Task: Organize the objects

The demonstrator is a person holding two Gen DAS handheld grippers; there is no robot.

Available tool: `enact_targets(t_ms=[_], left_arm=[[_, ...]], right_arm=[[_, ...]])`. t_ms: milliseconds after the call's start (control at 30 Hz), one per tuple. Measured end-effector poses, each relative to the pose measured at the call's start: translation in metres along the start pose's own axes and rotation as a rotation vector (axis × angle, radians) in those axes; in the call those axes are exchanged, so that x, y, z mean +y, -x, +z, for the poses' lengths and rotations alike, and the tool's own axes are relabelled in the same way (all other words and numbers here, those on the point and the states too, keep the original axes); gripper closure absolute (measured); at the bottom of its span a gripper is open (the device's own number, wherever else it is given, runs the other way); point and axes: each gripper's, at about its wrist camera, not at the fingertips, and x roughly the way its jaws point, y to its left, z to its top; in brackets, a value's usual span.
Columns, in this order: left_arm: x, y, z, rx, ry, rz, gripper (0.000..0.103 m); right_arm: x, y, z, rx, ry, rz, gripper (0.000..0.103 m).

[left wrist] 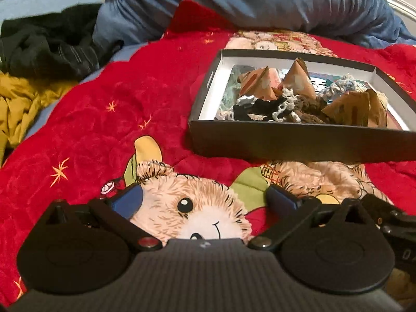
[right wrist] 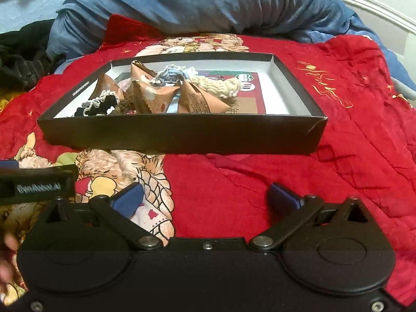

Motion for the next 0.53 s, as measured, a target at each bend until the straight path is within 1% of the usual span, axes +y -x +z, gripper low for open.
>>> enact_targets(t_ms=[200, 333, 433, 533], left_arm=[[0.005, 0.002, -0.002, -0.021, 0.006, -0.036, 0.000], [0.007, 0.005, -0.003, -0.015, -0.015, -0.069, 0.000], [0.003, 0.009, -0.006, -0.024, -0.053, -0.080, 0.000], [0.004, 0.010, -0.008, -0.026, -0.045, -0.087, 0.000]], right_arm=[[0.007, 0.000, -0.002, -0.014, 0.030, -0.033, 0.000], [0.006, 0.000, -0.001, -0.014, 0.023, -0.027, 0.000], [0.005, 0.000, -0.001, -0.013, 0.027, -0.030, 0.000], [0.002, 0.000, -0.001, -0.014, 0.014, -0.020, 0.000]])
